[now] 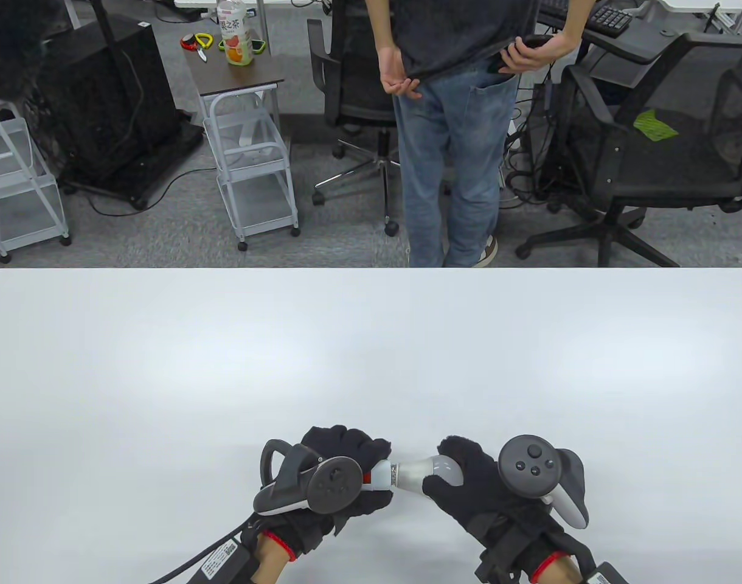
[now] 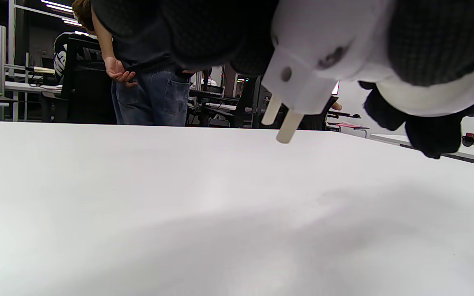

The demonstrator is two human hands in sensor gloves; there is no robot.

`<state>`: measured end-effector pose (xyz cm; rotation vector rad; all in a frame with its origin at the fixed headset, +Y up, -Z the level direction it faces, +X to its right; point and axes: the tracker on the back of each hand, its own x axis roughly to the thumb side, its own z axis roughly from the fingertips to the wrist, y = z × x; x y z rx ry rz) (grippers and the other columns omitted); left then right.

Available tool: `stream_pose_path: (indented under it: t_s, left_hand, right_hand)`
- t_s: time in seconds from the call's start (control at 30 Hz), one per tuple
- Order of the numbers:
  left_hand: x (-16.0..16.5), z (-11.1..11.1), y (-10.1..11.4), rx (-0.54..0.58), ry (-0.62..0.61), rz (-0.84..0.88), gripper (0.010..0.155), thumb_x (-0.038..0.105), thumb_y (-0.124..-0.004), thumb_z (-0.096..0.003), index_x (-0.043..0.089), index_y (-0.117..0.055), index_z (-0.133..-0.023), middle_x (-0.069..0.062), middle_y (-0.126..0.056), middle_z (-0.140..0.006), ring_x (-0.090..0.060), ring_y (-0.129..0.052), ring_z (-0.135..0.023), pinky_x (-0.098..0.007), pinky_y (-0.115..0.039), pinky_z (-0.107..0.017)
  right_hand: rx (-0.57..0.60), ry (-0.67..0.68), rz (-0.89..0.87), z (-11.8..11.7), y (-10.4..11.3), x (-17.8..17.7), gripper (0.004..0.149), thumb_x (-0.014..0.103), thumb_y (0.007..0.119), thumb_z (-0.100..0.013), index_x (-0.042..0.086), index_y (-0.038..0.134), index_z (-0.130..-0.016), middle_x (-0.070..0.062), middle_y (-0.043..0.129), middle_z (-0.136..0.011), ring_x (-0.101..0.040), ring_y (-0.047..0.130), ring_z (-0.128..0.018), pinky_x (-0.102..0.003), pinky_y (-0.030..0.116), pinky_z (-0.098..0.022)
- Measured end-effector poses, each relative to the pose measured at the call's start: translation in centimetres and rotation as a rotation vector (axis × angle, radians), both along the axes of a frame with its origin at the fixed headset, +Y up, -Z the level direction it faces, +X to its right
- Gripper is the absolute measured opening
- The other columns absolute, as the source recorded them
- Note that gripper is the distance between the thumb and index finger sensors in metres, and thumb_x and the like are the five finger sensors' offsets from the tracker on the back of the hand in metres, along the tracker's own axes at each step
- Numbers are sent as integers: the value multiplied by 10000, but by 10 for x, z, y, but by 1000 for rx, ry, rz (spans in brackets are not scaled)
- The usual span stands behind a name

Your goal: Unscrew light bulb from socket

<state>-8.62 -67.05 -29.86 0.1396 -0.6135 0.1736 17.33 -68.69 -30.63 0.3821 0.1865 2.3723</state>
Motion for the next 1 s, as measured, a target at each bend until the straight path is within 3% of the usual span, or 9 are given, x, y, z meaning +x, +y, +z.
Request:
stream_pose_path:
  t_s: [0.07, 0.17, 0.3, 0.43, 0.7, 1.0]
  left_hand:
    - [2, 3, 3, 26, -6, -12, 753, 581, -969, -354, 215, -795, -989, -71, -879, -927, -329, -931, -678, -595, -657, -689]
    - [3, 4, 4, 35, -12, -4, 753, 580, -971, -354, 217, -794, -990, -70, -877, -930, -331, -930, -682, -595, -655, -691]
    - [3, 5, 5, 49, -15, -11, 752, 578, -972, -353, 220, -793, -990, -70, -876, -931, -330, -928, -686, -595, -654, -691]
    - [2, 5, 4, 46, -15, -11, 753, 578, -973, -353, 221, -792, -990, -69, -873, -934, -330, -927, -687, -596, -652, -692]
    - [0, 4, 3, 23, -9, 7, 753, 582, -967, -357, 224, -785, -994, -65, -868, -939, -331, -924, -695, -596, -649, -696]
    - [-2, 1, 2, -20, 0, 18, 753, 584, -962, -362, 222, -783, -998, -66, -868, -940, -335, -923, -700, -599, -647, -697]
  right_hand:
    - [-16, -32, -51, -2, -2, 6, 965, 794, 673, -377, 57, 532, -983, -256, 812, -921, -362, 1015, -625, -587, 823, -487]
    - [-45, -42, -68, -4, -4, 9, 974, 820, 640, -369, 46, 608, -960, -259, 895, -849, -351, 1059, -556, -571, 860, -436]
    - [-104, -23, -94, -5, -8, 8, 937, 795, 657, -382, 37, 651, -933, -206, 992, -725, -265, 1090, -419, -518, 900, -363]
    - [-109, -16, -106, -5, -8, 7, 882, 752, 687, -400, 42, 666, -924, -160, 999, -688, -222, 1064, -382, -502, 895, -352]
    - [-66, -9, -78, -2, 0, 5, 819, 700, 719, -414, 61, 668, -923, -165, 962, -733, -218, 1043, -437, -505, 880, -394]
    - [-31, 24, -43, 1, 5, -2, 821, 635, 771, -418, 52, 552, -955, -204, 838, -867, -255, 987, -575, -546, 821, -489]
